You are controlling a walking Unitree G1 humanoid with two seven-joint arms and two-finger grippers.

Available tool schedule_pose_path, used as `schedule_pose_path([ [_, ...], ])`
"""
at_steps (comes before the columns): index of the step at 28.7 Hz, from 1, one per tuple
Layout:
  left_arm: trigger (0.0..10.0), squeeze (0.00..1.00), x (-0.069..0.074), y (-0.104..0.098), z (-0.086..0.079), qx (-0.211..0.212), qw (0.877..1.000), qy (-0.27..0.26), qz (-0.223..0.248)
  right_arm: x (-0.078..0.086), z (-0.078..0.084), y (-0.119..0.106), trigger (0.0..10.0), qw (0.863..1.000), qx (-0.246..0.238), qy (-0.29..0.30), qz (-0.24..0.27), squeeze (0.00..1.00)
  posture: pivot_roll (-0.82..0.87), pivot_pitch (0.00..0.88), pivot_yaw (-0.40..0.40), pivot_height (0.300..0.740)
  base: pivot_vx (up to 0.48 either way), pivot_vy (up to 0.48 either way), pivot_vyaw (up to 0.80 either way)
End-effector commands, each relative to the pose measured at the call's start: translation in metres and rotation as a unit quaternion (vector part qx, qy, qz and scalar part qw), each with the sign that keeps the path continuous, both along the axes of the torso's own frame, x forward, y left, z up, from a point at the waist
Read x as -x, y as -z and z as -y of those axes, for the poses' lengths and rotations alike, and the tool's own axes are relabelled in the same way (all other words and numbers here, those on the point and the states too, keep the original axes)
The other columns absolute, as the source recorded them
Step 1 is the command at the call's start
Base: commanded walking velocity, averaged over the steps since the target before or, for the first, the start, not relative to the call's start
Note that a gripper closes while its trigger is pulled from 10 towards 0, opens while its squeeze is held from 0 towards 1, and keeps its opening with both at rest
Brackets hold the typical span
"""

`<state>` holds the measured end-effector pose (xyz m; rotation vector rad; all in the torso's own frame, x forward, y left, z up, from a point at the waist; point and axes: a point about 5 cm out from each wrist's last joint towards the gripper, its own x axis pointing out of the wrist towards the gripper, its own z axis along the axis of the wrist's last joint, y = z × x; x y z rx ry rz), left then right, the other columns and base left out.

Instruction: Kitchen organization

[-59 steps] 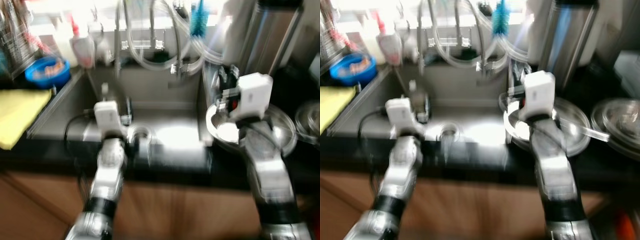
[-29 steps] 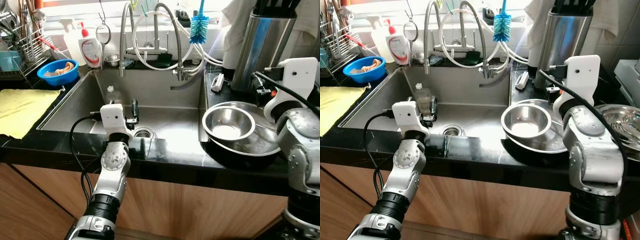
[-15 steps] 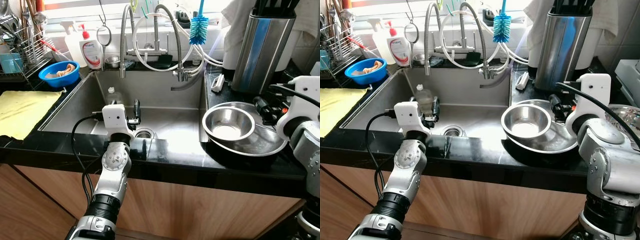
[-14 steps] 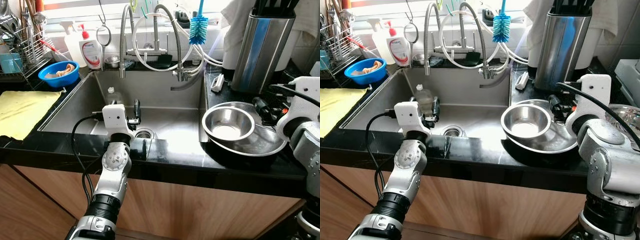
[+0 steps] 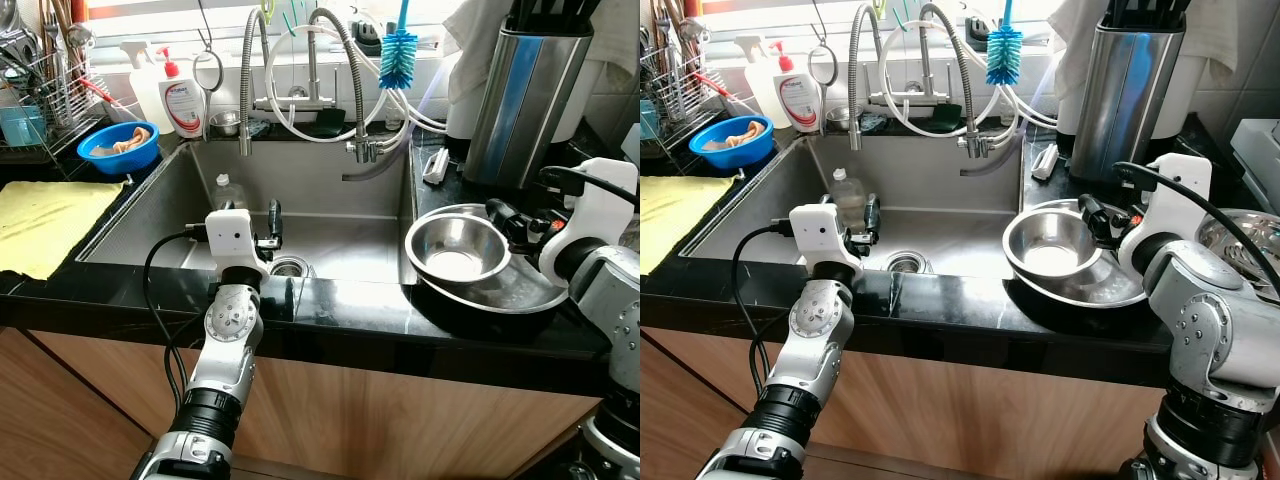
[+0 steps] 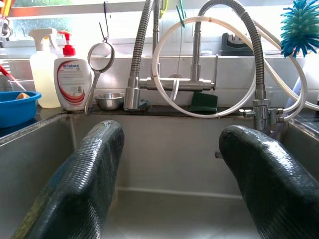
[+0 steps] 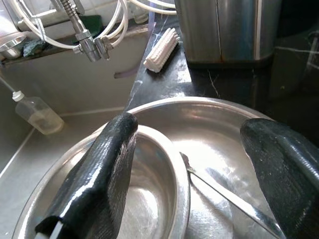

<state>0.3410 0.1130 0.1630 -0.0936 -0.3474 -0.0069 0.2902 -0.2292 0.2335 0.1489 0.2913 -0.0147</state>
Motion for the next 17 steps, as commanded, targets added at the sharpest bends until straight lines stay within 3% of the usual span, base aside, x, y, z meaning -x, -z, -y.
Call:
schedule_pose_path([
  [1, 10.0, 0.0, -0.002, 0.001, -0.002, -0.003, 1.0, -0.001, -0.01, -0.001, -0.005, -0.001, 10.0, 1.0, -0.015, -0.01, -0.004, 0.0, -0.31, 0.0, 0.094, 0.74, 0.0, 0.0, 0.0],
  [13, 10.0, 0.0, -0.002, 0.002, -0.005, -0.005, 1.0, -0.007, -0.012, -0.004, -0.011, 0.012, 10.0, 0.998, -0.058, -0.013, -0.025, 0.0, -0.3, 0.0, 0.09, 0.74, 0.0, 0.0, 0.0],
  [17, 10.0, 0.0, -0.001, 0.001, -0.003, -0.025, 1.0, -0.001, -0.005, -0.005, -0.011, 0.015, 10.0, 0.998, -0.064, -0.012, -0.028, 0.0, -0.3, 0.0, 0.09, 0.74, 0.0, 0.0, 0.0],
])
